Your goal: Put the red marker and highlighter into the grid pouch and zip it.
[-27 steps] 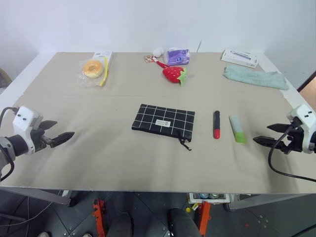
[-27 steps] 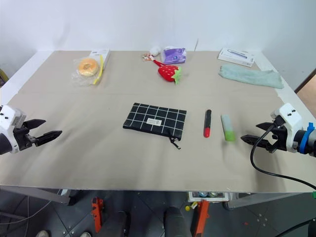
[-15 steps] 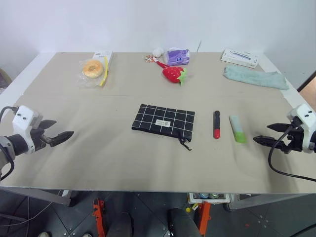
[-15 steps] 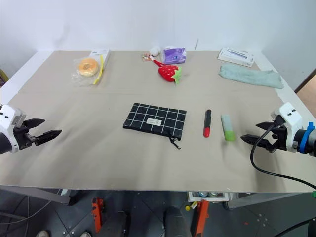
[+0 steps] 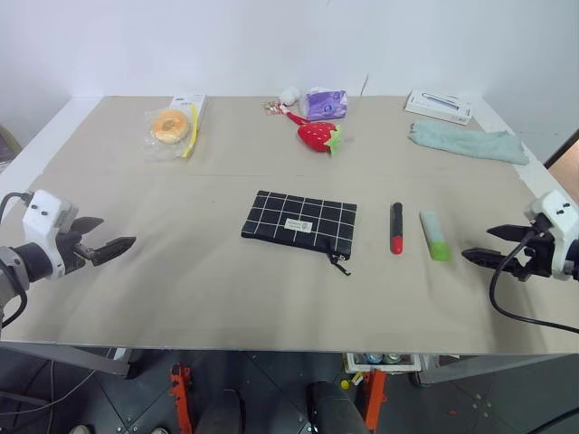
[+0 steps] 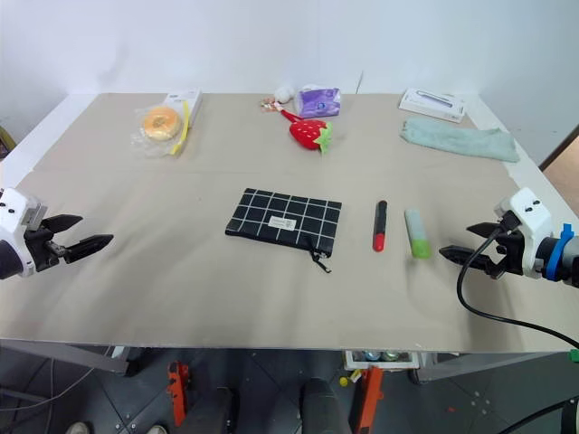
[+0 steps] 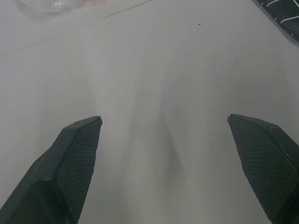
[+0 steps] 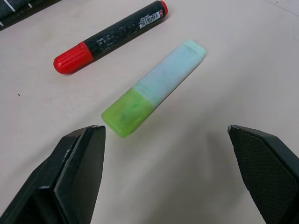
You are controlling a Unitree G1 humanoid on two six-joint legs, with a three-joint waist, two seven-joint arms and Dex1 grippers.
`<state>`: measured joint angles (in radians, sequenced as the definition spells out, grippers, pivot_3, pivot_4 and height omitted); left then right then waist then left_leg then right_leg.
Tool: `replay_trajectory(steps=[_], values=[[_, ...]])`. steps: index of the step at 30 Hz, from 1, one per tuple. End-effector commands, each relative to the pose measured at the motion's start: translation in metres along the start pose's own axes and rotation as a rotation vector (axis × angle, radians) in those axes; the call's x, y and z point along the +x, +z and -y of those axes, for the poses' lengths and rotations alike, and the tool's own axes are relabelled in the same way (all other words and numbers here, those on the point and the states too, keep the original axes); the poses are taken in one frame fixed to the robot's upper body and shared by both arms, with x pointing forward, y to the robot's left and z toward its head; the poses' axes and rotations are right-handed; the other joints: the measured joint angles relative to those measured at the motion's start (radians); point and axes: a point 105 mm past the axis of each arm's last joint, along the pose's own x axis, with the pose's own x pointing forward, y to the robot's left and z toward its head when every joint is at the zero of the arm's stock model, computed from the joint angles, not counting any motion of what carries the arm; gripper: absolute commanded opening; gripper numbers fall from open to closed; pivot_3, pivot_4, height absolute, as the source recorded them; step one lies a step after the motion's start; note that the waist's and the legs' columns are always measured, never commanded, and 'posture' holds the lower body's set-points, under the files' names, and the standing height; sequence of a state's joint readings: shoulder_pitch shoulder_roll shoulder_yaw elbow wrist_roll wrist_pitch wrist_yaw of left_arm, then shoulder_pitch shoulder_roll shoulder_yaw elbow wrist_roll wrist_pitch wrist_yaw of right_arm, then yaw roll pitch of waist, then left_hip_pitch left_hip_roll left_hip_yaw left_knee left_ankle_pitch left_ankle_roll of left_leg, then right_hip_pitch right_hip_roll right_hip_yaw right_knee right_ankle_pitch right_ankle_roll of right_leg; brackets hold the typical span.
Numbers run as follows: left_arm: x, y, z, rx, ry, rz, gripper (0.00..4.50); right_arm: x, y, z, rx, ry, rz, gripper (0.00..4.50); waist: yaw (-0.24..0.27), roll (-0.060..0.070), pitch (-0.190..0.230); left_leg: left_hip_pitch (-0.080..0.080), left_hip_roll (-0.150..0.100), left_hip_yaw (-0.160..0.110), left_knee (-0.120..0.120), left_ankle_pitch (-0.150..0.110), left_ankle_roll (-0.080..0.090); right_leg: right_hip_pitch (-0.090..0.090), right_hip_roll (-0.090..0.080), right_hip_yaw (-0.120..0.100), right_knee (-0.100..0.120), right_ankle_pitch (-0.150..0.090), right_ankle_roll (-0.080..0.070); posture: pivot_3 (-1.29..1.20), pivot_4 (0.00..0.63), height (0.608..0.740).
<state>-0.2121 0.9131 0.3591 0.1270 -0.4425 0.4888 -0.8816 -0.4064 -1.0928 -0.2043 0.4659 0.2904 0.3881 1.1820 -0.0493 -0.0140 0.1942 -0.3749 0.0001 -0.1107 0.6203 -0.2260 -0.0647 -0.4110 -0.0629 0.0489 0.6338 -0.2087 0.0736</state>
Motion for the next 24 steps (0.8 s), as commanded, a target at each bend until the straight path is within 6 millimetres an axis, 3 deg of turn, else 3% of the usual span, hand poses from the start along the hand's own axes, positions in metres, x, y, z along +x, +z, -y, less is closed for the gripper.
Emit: replay_trajectory(steps=[1, 4, 9, 12, 19, 20, 24], values=[[-0.002, 0.015, 0.001, 0.022, 0.0, 0.053, 4.45, -0.005, 0.016, 0.004, -0.02, -0.013, 0.063, 4.5, 0.0, 0.0, 0.0, 0.0, 0.0, 0.0, 0.0, 0.0, 0.0, 0.0, 0.0, 0.0, 0.0, 0.0, 0.0, 0.0, 0.15, 0.74], [0.0, 0.015, 0.002, 0.017, -0.005, 0.059, 4.45, -0.004, 0.023, 0.001, -0.031, 0.0, 0.087, 4.5, 0.0, 0.0, 0.0, 0.0, 0.0, 0.0, 0.0, 0.0, 0.0, 0.0, 0.0, 0.0, 0.0, 0.0, 0.0, 0.0, 0.15, 0.74], [0.007, 0.027, 0.004, 0.023, -0.017, 0.127, 4.45, -0.001, 0.056, -0.015, -0.052, 0.056, 0.219, 4.5, 0.0, 0.0, 0.0, 0.0, 0.0, 0.0, 0.001, 0.0, 0.0, 0.0, 0.0, 0.0, 0.0, 0.001, 0.0, 0.0, 0.15, 0.74], [0.016, 0.038, 0.007, 0.042, -0.022, 0.204, 4.5, 0.014, 0.077, -0.041, -0.059, 0.131, 0.302, 3.76, 0.0, 0.0, 0.0, 0.0, 0.0, 0.0, 0.002, 0.0, 0.0, 0.001, 0.001, 0.001, 0.001, 0.002, 0.001, 0.0, 0.15, 0.74], [0.05, 0.061, 0.034, 0.127, -0.071, 0.364, 4.5, 0.085, 0.098, -0.089, -0.033, 0.087, 0.374, 0.24, 0.0, -0.001, -0.001, 0.0, 0.002, 0.0, 0.005, 0.0, -0.001, 0.001, 0.004, 0.001, 0.001, 0.005, 0.001, 0.0, 0.15, 0.74], [0.056, 0.064, 0.039, 0.157, -0.078, 0.384, 4.5, 0.096, 0.1, -0.093, -0.02, 0.07, 0.379, 0.07, 0.001, -0.001, -0.001, 0.0, 0.002, 0.0, 0.006, 0.001, -0.001, 0.001, 0.004, 0.002, 0.0, 0.007, 0.001, 0.0, 0.15, 0.74], [0.075, 0.067, 0.056, 0.312, -0.088, 0.421, 4.5, 0.139, 0.087, -0.101, 0.021, -0.042, 0.317, 0.07, 0.001, -0.002, -0.001, -0.001, 0.002, 0.0, 0.006, 0.002, -0.002, 0.001, 0.004, 0.002, 0.0, 0.008, 0.001, 0.0, 0.15, 0.74]])
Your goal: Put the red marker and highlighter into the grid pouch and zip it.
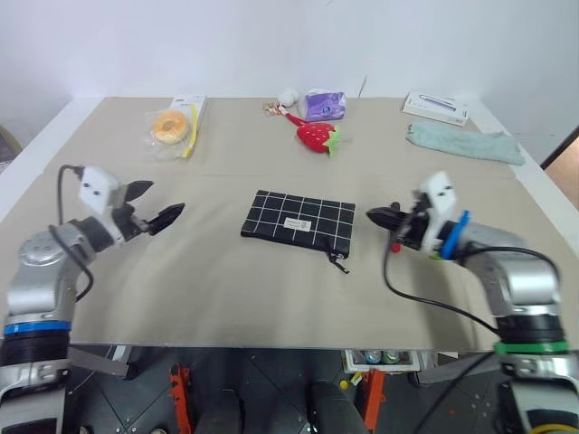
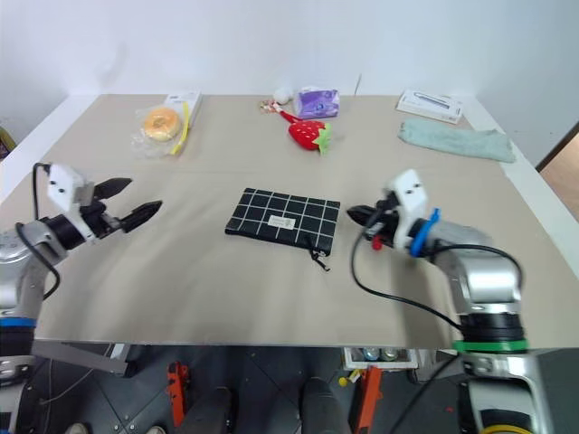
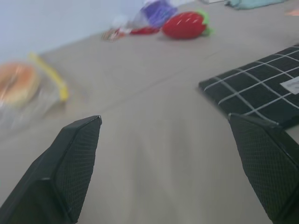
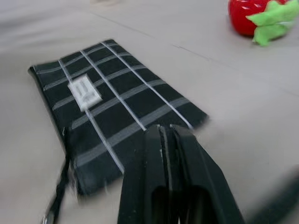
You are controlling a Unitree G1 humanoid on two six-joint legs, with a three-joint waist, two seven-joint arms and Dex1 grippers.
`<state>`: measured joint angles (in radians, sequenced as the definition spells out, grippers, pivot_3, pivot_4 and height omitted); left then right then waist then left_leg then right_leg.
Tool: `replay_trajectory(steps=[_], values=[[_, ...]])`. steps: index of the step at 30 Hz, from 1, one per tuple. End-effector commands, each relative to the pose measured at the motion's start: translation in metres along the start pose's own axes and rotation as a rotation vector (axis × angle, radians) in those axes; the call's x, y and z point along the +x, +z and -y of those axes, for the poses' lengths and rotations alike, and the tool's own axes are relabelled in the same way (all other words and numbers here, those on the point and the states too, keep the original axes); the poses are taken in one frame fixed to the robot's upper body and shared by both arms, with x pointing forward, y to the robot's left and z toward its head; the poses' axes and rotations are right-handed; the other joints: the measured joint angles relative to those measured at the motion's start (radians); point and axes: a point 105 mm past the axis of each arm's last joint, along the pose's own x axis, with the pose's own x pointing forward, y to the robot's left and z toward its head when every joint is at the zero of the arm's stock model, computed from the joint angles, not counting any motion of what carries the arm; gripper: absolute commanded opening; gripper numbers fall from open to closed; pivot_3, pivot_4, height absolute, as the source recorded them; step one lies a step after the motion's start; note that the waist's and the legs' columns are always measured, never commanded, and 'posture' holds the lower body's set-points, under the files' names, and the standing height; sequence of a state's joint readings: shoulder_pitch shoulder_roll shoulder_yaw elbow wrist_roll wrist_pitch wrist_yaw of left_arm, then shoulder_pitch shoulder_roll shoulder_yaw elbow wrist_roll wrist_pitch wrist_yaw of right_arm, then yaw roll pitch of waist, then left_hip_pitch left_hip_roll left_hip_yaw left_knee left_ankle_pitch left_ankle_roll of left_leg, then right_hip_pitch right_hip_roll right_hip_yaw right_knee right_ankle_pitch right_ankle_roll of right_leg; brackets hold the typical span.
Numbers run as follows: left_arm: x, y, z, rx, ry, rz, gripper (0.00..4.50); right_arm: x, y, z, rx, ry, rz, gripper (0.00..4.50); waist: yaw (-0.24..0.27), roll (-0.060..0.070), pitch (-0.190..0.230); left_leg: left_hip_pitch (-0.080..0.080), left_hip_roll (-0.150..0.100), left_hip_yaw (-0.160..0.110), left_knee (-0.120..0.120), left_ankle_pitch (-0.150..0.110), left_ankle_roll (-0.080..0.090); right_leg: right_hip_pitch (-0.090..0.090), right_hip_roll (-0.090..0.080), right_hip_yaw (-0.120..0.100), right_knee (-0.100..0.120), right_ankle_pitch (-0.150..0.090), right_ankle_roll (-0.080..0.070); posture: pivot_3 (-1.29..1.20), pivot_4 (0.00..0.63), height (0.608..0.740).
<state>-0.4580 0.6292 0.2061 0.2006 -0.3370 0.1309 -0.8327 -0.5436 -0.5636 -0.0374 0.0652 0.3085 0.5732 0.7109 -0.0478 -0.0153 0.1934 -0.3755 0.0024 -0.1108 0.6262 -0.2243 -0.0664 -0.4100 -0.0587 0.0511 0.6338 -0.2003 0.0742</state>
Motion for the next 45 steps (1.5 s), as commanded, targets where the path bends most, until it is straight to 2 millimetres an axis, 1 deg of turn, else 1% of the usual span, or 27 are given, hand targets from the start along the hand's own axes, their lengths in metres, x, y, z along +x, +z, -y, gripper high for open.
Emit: replay_trajectory(steps=[1, 3, 4, 6, 8, 9, 11, 13, 15, 18, 20, 23, 28, 36, 43, 45], values=[[0.012, 0.006, 0.005, 0.177, -0.011, 0.034, 4.5, 0.018, -0.013, 0.005, -0.022, -0.132, -0.036, 0.07, 0.0, 0.0, 0.0, 0.0, 0.0, 0.0, 0.0, 0.0, 0.0, 0.0, 0.0, 0.0, 0.0, 0.0, 0.0, 0.0, 0.15, 0.74], [0.019, 0.003, 0.011, 0.234, -0.024, 0.044, 4.5, 0.026, -0.027, -0.004, 0.002, -0.127, -0.08, 0.07, 0.0, 0.0, 0.0, 0.0, 0.0, 0.0, -0.001, 0.0, 0.0, 0.0, 0.0, 0.0, 0.0, 0.001, -0.002, 0.0, 0.15, 0.74], [0.021, 0.001, 0.013, 0.273, -0.035, 0.042, 4.5, 0.027, -0.037, -0.008, -0.006, -0.116, -0.118, 0.07, 0.0, 0.0, 0.0, -0.001, 0.0, 0.0, -0.001, 0.0, 0.0, -0.001, 0.0, 0.0, 0.0, 0.003, -0.005, 0.0, 0.15, 0.74], [0.025, -0.003, 0.018, 0.354, -0.055, 0.036, 4.5, 0.025, -0.051, -0.013, -0.026, -0.1, -0.182, 0.07, 0.0, -0.001, -0.001, -0.001, 0.0, 0.0, -0.001, -0.001, 0.001, -0.001, 0.0, 0.001, 0.0, 0.003, -0.005, 0.0, 0.15, 0.74], [0.029, -0.003, 0.018, 0.422, -0.048, 0.05, 4.5, 0.021, -0.058, -0.015, -0.026, -0.094, -0.212, 0.07, 0.001, -0.004, -0.002, -0.001, 0.0, 0.0, -0.001, -0.001, 0.001, -0.001, 0.0, 0.001, -0.001, 0.003, -0.005, 0.0, 0.15, 0.74], [0.03, -0.005, 0.02, 0.491, -0.065, 0.045, 4.5, 0.019, -0.06, -0.015, -0.039, -0.088, -0.223, 0.07, 0.002, -0.004, -0.003, 0.0, 0.0, 0.0, -0.001, -0.001, 0.001, 0.0, 0.0, 0.0, -0.001, 0.003, -0.005, 0.0, 0.15, 0.74], [0.033, -0.01, 0.028, 0.651, -0.117, 0.038, 4.5, 0.018, -0.059, -0.017, -0.072, -0.079, -0.225, 0.07, 0.003, -0.005, -0.004, 0.0, 0.0, 0.0, -0.001, -0.001, 0.001, 0.001, 0.0, 0.0, -0.001, 0.001, -0.002, 0.0, 0.15, 0.74], [0.039, -0.015, 0.04, 0.884, -0.194, 0.052, 4.5, 0.018, -0.057, -0.018, -0.117, -0.066, -0.22, 0.07, 0.004, -0.006, -0.004, 0.001, 0.0, 0.0, -0.001, -0.001, 0.001, 0.002, 0.0, 0.0, -0.001, 0.0, 0.0, 0.0, 0.15, 0.74], [0.043, -0.02, 0.047, 1.025, -0.249, 0.073, 4.5, 0.019, -0.055, -0.02, -0.132, -0.055, -0.213, 0.07, 0.005, -0.006, -0.004, 0.002, 0.0, 0.0, -0.001, 0.0, 0.002, 0.002, 0.0, 0.0, -0.002, 0.0, 0.001, 0.0, 0.15, 0.74], [0.05, -0.026, 0.054, 1.177, -0.302, 0.1, 4.5, 0.021, -0.05, -0.023, -0.151, -0.035, -0.193, 0.07, 0.004, -0.007, -0.005, 0.002, 0.0, 0.0, -0.001, 0.0, 0.002, 0.002, 0.0, 0.001, -0.002, 0.001, 0.002, 0.0, 0.15, 0.74], [0.054, -0.03, 0.057, 1.227, -0.315, 0.113, 4.5, 0.022, -0.048, -0.027, -0.158, -0.023, -0.182, 0.07, 0.003, -0.007, -0.005, 0.002, 0.0, 0.0, -0.001, 0.0, 0.002, 0.002, 0.0, 0.001, -0.002, 0.001, 0.002, 0.0, 0.15, 0.74], [0.061, -0.038, 0.057, 1.277, -0.321, 0.102, 4.5, 0.022, -0.045, -0.033, -0.165, -0.002, -0.169, 0.07, 0.001, -0.007, -0.005, 0.001, 0.0, 0.0, -0.001, 0.0, 0.002, 0.002, 0.0, 0.0, -0.002, 0.001, 0.003, 0.0, 0.15, 0.74], [0.065, -0.048, 0.055, 1.322, -0.316, 0.081, 4.5, 0.02, -0.044, -0.038, -0.167, 0.013, -0.161, 0.07, 0.0, -0.007, -0.005, 0.001, 0.0, 0.0, -0.002, -0.001, 0.002, 0.002, 0.0, 0.0, -0.002, 0.0, 0.003, 0.0, 0.15, 0.74], [0.077, -0.045, 0.058, 1.313, -0.266, 0.111, 4.5, 0.022, -0.04, -0.041, -0.171, 0.03, -0.148, 0.07, 0.002, -0.007, -0.005, 0.002, 0.0, 0.0, -0.001, 0.0, 0.002, 0.002, 0.0, 0.0, -0.001, 0.001, 0.004, 0.0, 0.15, 0.74], [0.08, -0.046, 0.069, 1.275, -0.299, 0.138, 4.5, 0.022, -0.04, -0.043, -0.176, 0.039, -0.148, 0.07, 0.001, -0.007, -0.005, 0.002, 0.0, 0.0, -0.001, 0.0, 0.002, 0.002, 0.0, 0.0, -0.001, 0.001, 0.004, 0.0, 0.15, 0.74], [0.079, -0.047, 0.072, 1.25, -0.314, 0.144, 3.9, 0.022, -0.04, -0.043, -0.177, 0.04, -0.148, 0.0, 0.001, -0.007, -0.005, 0.002, 0.0, 0.0, -0.001, 0.0, 0.002, 0.002, 0.0, 0.0, -0.001, 0.001, 0.004, 0.0, 0.15, 0.74]])
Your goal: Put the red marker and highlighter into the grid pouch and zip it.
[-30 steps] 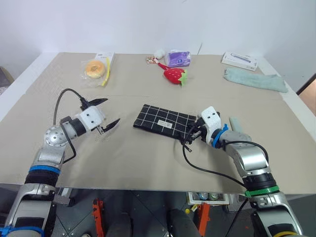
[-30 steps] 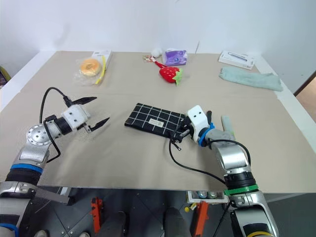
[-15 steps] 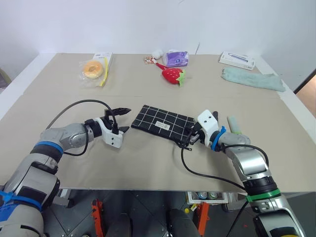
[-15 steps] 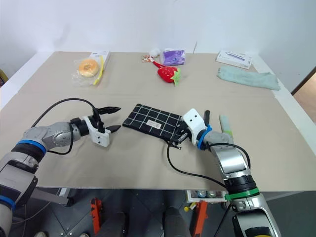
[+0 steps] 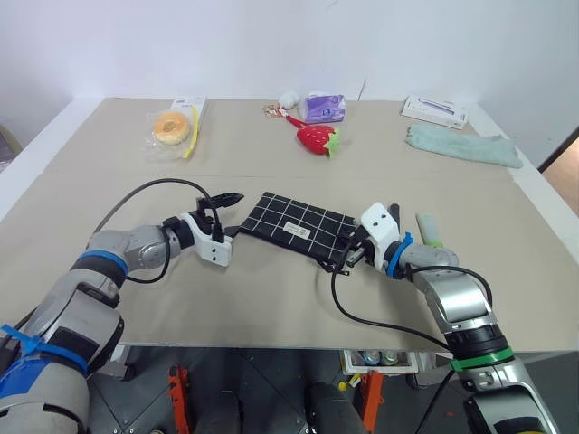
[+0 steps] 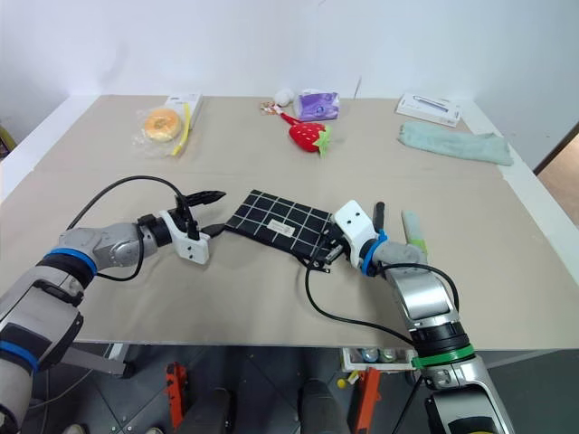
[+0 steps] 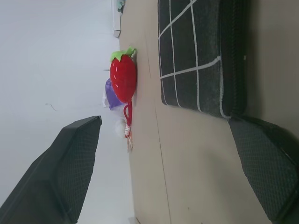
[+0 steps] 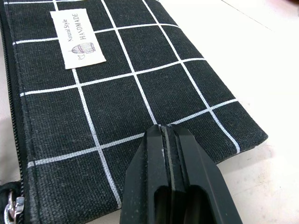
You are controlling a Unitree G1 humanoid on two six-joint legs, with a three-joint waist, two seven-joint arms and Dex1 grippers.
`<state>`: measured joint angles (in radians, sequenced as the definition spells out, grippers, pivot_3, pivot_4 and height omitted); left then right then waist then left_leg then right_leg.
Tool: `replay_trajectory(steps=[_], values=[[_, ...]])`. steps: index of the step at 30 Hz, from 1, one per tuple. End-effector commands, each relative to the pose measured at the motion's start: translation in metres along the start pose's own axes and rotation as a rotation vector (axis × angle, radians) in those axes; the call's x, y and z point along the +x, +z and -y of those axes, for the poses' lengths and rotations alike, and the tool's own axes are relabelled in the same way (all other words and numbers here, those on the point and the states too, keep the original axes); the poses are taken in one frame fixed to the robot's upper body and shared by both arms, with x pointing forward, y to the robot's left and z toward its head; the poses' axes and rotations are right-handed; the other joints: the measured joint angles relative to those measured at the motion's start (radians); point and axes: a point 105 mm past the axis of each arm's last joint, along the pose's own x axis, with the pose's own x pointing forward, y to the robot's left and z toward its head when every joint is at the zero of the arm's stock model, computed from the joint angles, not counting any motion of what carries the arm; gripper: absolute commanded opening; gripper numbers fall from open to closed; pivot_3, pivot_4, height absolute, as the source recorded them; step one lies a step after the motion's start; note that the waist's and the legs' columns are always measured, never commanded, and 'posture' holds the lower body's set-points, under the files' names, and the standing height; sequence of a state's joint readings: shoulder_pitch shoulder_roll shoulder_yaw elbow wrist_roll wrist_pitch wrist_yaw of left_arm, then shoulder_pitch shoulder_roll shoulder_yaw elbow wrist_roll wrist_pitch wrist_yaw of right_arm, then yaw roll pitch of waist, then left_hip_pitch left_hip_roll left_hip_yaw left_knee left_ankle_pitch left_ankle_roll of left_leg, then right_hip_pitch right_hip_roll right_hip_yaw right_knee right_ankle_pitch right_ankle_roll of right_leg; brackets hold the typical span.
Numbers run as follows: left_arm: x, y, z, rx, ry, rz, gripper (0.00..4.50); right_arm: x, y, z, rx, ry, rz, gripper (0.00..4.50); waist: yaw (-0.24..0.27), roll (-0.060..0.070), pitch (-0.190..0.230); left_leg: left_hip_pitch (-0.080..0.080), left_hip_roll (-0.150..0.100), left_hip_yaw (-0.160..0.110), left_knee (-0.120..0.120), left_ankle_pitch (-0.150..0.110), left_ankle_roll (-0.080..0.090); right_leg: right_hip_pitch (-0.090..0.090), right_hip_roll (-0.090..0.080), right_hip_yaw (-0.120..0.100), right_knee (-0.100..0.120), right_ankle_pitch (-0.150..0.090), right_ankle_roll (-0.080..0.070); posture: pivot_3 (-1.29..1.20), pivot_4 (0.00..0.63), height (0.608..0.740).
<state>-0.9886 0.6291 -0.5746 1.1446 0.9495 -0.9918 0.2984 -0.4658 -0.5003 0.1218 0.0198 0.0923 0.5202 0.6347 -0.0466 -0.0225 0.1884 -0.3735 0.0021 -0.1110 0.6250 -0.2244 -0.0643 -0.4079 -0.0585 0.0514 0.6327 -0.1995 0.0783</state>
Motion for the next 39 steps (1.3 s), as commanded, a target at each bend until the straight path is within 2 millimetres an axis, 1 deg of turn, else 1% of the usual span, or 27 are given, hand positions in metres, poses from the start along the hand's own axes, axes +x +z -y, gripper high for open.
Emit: replay_trajectory(steps=[1, 2, 3, 4, 5, 8, 9, 13, 16, 18, 22, 27, 31, 34, 36, 39], values=[[0.002, 0.009, 0.004, -0.044, -0.017, 0.046, 3.71, 0.002, 0.001, -0.012, -0.013, 0.051, 0.004, 0.0, 0.0, 0.0, 0.0, 0.0, 0.0, 0.0, 0.0, 0.0, 0.0, 0.0, 0.0, 0.0, 0.0, 0.0, 0.0, 0.0, 0.15, 0.74], [0.001, 0.01, 0.005, -0.057, -0.02, 0.052, 3.06, 0.002, 0.001, -0.012, -0.013, 0.051, 0.004, 0.0, 0.0, 0.0, 0.0, 0.0, 0.0, 0.0, 0.0, 0.0, 0.0, 0.0, 0.0, 0.0, 0.0, 0.0, 0.0, 0.0, 0.15, 0.74], [0.001, 0.01, 0.005, -0.065, -0.023, 0.056, 2.66, 0.002, 0.001, -0.012, -0.013, 0.051, 0.004, 0.0, -0.001, 0.0, 0.0, 0.0, 0.0, 0.0, 0.0, 0.0, 0.0, 0.0, 0.0, 0.0, 0.0, 0.0, 0.0, 0.0, 0.15, 0.74], [0.0, 0.011, 0.006, -0.072, -0.027, 0.061, 2.05, 0.002, 0.001, -0.011, -0.014, 0.051, 0.004, 0.0, -0.001, 0.0, 0.0, 0.0, 0.0, 0.0, 0.0, 0.0, 0.0, -0.001, 0.0, 0.0, 0.0, 0.0, 0.0, 0.0, 0.15, 0.74], [-0.001, 0.013, 0.008, -0.087, -0.038, 0.072, 1.7, 0.002, 0.001, -0.011, -0.017, 0.052, 0.004, 0.0, -0.001, 0.0, 0.0, -0.001, 0.0, 0.0, 0.0, 0.0, 0.0, -0.001, 0.0, 0.0, 0.0, 0.0, 0.0, 0.0, 0.15, 0.74], [-0.004, 0.022, 0.016, -0.142, -0.085, 0.117, 0.11, 0.002, 0.003, -0.012, -0.035, 0.06, 0.008, 0.0, -0.001, 0.0, -0.001, 0.0, 0.0, 0.0, -0.001, 0.0, 0.0, 0.0, 0.0, 0.0, 0.0, 0.0, 0.0, 0.0, 0.15, 0.74], [-0.005, 0.023, 0.017, -0.155, -0.094, 0.124, 0.02, 0.003, 0.004, -0.012, -0.041, 0.06, 0.009, 0.0, -0.001, 0.0, -0.001, 0.0, 0.0, 0.0, -0.001, 0.0, 0.0, 0.0, 0.0, 0.0, 0.0, 0.0, 0.0, 0.0, 0.15, 0.74], [-0.01, 0.028, 0.022, -0.196, -0.142, 0.15, 0.02, 0.002, 0.008, -0.009, -0.085, 0.053, 0.026, 0.0, -0.002, 0.0, -0.001, 0.0, 0.0, 0.0, -0.001, 0.0, 0.0, 0.0, 0.0, 0.0, 0.0, 0.0, 0.0, 0.0, 0.15, 0.74], [-0.017, 0.035, 0.031, -0.234, -0.206, 0.183, 0.02, 0.001, 0.01, -0.005, -0.12, 0.048, 0.028, 0.0, -0.003, 0.0, -0.002, 0.0, 0.0, 0.001, -0.001, 0.0, 0.0, -0.001, 0.0, 0.001, 0.0, 0.0, 0.0, 0.0, 0.15, 0.74], [-0.025, 0.043, 0.042, -0.262, -0.296, 0.211, 0.02, 0.0, 0.01, -0.001, -0.143, 0.036, 0.025, 0.0, -0.003, 0.001, -0.002, 0.0, 0.0, 0.001, -0.002, 0.0, 0.0, -0.001, 0.0, 0.001, 0.0, -0.001, 0.0, 0.0, 0.15, 0.74], [-0.042, 0.066, 0.053, -0.325, -0.439, 0.25, 0.02, 0.001, 0.014, 0.004, -0.194, 0.034, 0.034, 0.0, -0.012, 0.004, -0.004, 0.002, 0.0, 0.002, -0.004, -0.001, 0.001, -0.001, 0.0, 0.004, 0.0, -0.002, -0.001, 0.0, 0.15, 0.74], [-0.057, 0.096, 0.057, -0.398, -0.567, 0.267, 0.02, 0.01, 0.022, 0.001, -0.248, 0.061, 0.049, 0.0, -0.025, 0.006, -0.005, 0.004, 0.0, 0.003, -0.004, -0.004, 0.006, -0.001, 0.0, 0.005, 0.001, -0.005, -0.002, 0.0, 0.15, 0.74], [-0.058, 0.11, 0.053, -0.435, -0.597, 0.259, 0.02, 0.016, 0.026, -0.003, -0.26, 0.075, 0.061, 0.0, -0.026, 0.006, -0.005, 0.004, 0.0, 0.003, -0.003, -0.006, 0.01, 0.0, 0.001, 0.005, 0.002, -0.006, -0.003, 0.0, 0.15, 0.74], [-0.055, 0.11, 0.051, -0.443, -0.585, 0.23, 0.02, 0.015, 0.031, -0.007, -0.237, 0.094, 0.087, 0.0, -0.025, 0.006, -0.005, 0.004, 0.0, 0.003, -0.002, -0.006, 0.01, 0.0, 0.001, 0.005, 0.003, -0.007, -0.003, 0.0, 0.15, 0.74], [-0.057, 0.102, 0.056, -0.443, -0.603, 0.187, 0.02, 0.006, 0.044, -0.014, -0.19, 0.135, 0.159, 0.0, -0.023, 0.006, -0.005, 0.003, 0.0, 0.003, -0.002, -0.006, 0.01, 0.0, 0.001, 0.004, 0.003, -0.007, -0.003, 0.0, 0.15, 0.74], [-0.059, 0.089, 0.063, -0.462, -0.611, 0.111, 0.02, -0.014, 0.057, -0.021, -0.057, 0.192, 0.228, 0.0, -0.019, 0.006, -0.005, 0.003, 0.0, 0.002, -0.001, -0.006, 0.01, 0.0, 0.001, 0.005, 0.003, -0.007, -0.003, 0.0, 0.15, 0.74]])
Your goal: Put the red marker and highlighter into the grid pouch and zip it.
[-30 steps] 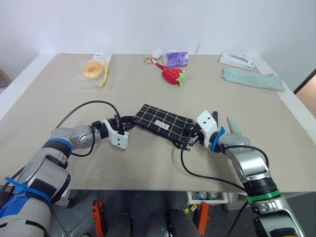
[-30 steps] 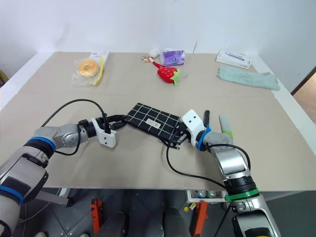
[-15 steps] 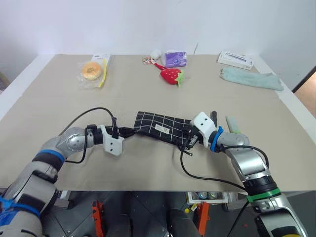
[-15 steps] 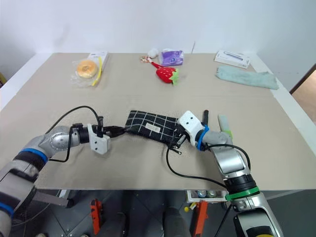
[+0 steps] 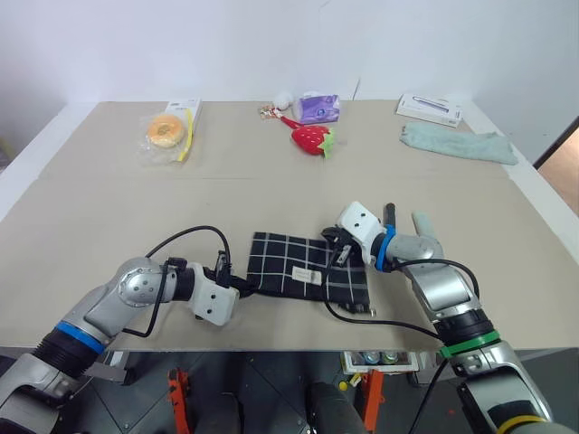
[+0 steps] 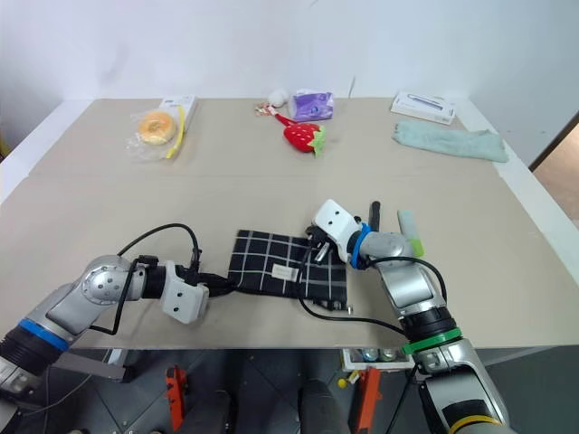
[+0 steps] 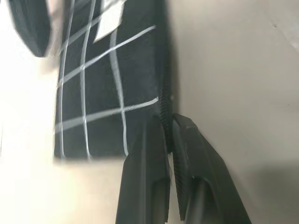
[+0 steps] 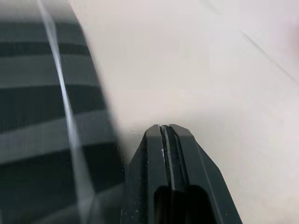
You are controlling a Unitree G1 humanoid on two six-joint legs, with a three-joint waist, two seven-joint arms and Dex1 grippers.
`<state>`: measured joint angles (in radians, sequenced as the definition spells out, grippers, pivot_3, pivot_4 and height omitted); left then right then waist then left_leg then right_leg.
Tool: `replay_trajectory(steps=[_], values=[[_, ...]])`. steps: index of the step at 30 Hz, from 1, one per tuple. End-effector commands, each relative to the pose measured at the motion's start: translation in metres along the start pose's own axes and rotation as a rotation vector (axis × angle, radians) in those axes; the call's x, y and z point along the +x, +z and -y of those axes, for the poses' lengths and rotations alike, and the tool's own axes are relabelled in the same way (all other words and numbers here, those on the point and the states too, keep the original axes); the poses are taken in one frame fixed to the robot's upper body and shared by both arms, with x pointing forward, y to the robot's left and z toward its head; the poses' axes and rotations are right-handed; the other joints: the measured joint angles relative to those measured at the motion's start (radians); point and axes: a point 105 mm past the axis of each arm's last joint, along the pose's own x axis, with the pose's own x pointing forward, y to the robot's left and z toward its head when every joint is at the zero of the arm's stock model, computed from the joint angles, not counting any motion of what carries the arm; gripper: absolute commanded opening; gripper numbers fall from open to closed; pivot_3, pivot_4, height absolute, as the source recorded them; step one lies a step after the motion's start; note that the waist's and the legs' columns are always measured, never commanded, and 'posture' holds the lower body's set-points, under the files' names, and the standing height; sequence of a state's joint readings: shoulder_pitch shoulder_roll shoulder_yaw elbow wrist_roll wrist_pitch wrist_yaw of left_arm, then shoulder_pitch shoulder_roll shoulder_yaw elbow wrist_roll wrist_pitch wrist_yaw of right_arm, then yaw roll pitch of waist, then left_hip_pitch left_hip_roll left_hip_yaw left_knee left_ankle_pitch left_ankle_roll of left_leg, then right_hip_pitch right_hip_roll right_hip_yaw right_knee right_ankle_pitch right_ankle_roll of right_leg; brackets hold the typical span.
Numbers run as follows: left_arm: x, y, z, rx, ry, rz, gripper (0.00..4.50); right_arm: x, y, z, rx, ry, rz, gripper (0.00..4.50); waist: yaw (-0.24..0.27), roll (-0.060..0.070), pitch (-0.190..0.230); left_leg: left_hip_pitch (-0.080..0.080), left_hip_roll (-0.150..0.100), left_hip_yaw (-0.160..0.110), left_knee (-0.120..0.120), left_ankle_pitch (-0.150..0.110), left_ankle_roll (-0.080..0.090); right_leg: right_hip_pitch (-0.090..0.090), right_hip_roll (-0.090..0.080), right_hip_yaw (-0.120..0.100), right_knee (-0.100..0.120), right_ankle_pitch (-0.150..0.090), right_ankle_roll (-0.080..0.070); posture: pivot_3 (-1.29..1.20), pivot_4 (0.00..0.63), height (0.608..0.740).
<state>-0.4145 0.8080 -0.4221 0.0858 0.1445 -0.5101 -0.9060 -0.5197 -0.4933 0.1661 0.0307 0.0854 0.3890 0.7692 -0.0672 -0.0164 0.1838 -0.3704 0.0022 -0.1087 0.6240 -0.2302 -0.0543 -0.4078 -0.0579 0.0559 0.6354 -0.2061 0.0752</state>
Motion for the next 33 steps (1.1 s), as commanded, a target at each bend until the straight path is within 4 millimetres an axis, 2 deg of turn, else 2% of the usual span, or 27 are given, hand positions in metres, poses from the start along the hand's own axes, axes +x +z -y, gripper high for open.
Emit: replay_trajectory(steps=[1, 4, 7, 9, 11, 15, 18, 23, 26, 27, 30, 33], values=[[-0.002, -0.026, 0.018, -0.077, -0.051, -0.12, 0.02, -0.023, 0.036, -0.002, 0.099, 0.022, 0.153, 0.0, 0.003, 0.0, 0.0, 0.0, 0.0, 0.0, 0.001, 0.0, 0.0, 0.0, 0.0, 0.0, 0.0, 0.0, 0.0, 0.0, 0.15, 0.74], [0.0, -0.032, 0.012, -0.153, 0.022, -0.125, 0.02, -0.041, 0.058, -0.009, 0.183, 0.06, 0.258, 0.0, 0.013, 0.0, 0.0, 0.001, 0.0, 0.0, 0.001, 0.001, 0.001, 0.001, 0.0, 0.0, 0.001, 0.001, 0.0, 0.0, 0.15, 0.74], [0.001, -0.036, 0.006, -0.179, 0.089, -0.142, 0.02, -0.05, 0.06, -0.017, 0.208, 0.092, 0.246, 0.0, 0.013, 0.0, 0.0, 0.002, 0.0, 0.0, 0.001, 0.004, 0.007, 0.001, 0.001, 0.0, 0.001, 0.003, -0.004, 0.0, 0.15, 0.74], [0.001, -0.043, 0.0, -0.191, 0.134, -0.178, 0.02, -0.052, 0.049, -0.025, 0.219, 0.125, 0.173, 0.0, 0.018, 0.001, -0.001, 0.002, 0.0, 0.0, 0.001, 0.007, 0.012, 0.001, 0.001, 0.0, 0.001, 0.002, -0.007, 0.0, 0.15, 0.74], [0.002, -0.045, -0.003, -0.211, 0.165, -0.188, 0.02, -0.051, 0.021, -0.026, 0.231, 0.092, 0.025, 0.0, 0.02, 0.002, -0.002, 0.002, 0.0, 0.0, 0.0, 0.01, 0.017, 0.002, 0.001, 0.0, 0.001, 0.002, -0.007, 0.0, 0.15, 0.74], [0.004, -0.043, -0.003, -0.221, 0.173, -0.191, 0.02, -0.051, -0.005, -0.03, 0.24, 0.078, -0.102, 0.0, 0.022, 0.003, -0.002, 0.001, 0.0, 0.0, -0.002, 0.014, 0.022, 0.002, 0.001, 0.0, 0.0, 0.002, -0.007, 0.0, 0.15, 0.74], [0.007, -0.033, -0.003, -0.23, 0.176, -0.153, 0.02, -0.045, -0.029, -0.024, 0.211, 0.008, -0.215, 0.0, 0.021, 0.005, -0.004, 0.002, 0.0, 0.0, -0.003, 0.014, 0.023, 0.002, 0.001, 0.0, 0.0, 0.002, -0.007, 0.0, 0.15, 0.74], [0.01, -0.013, 0.003, -0.25, 0.13, -0.073, 0.02, -0.036, -0.035, -0.012, 0.195, -0.061, -0.246, 0.0, 0.02, 0.005, -0.005, 0.0, 0.0, 0.001, -0.002, 0.014, 0.023, 0.002, 0.001, 0.0, 0.0, 0.002, -0.007, 0.0, 0.15, 0.74], [0.008, -0.001, 0.009, -0.257, 0.08, -0.013, 0.02, -0.035, -0.041, -0.016, 0.129, -0.026, -0.275, 0.0, 0.02, 0.003, -0.006, -0.002, 0.0, 0.001, -0.003, 0.013, 0.021, 0.001, 0.001, 0.001, 0.0, 0.002, -0.007, 0.0, 0.15, 0.74], [0.007, 0.003, 0.009, -0.237, 0.063, 0.01, 0.02, -0.035, -0.042, -0.019, 0.082, 0.001, -0.283, 0.0, 0.02, 0.003, -0.007, -0.003, 0.0, 0.0, -0.003, 0.01, 0.019, 0.001, 0.001, 0.0, 0.0, 0.002, -0.003, 0.0, 0.15, 0.74], [0.002, 0.0, 0.008, -0.09, 0.006, 0.01, 0.02, -0.037, -0.046, -0.022, -0.006, 0.048, -0.299, 0.0, 0.02, 0.001, -0.007, -0.003, 0.0, 0.0, -0.004, 0.007, 0.018, 0.001, 0.001, 0.0, 0.0, -0.002, -0.002, 0.0, 0.15, 0.74], [-0.003, -0.007, -0.003, 0.048, 0.001, 0.002, 0.02, -0.038, -0.045, -0.019, -0.048, 0.061, -0.294, 0.0, 0.021, 0.001, -0.007, -0.003, 0.0, 0.0, -0.004, 0.006, 0.018, 0.001, 0.001, 0.0, -0.001, -0.003, -0.003, 0.0, 0.15, 0.74]])
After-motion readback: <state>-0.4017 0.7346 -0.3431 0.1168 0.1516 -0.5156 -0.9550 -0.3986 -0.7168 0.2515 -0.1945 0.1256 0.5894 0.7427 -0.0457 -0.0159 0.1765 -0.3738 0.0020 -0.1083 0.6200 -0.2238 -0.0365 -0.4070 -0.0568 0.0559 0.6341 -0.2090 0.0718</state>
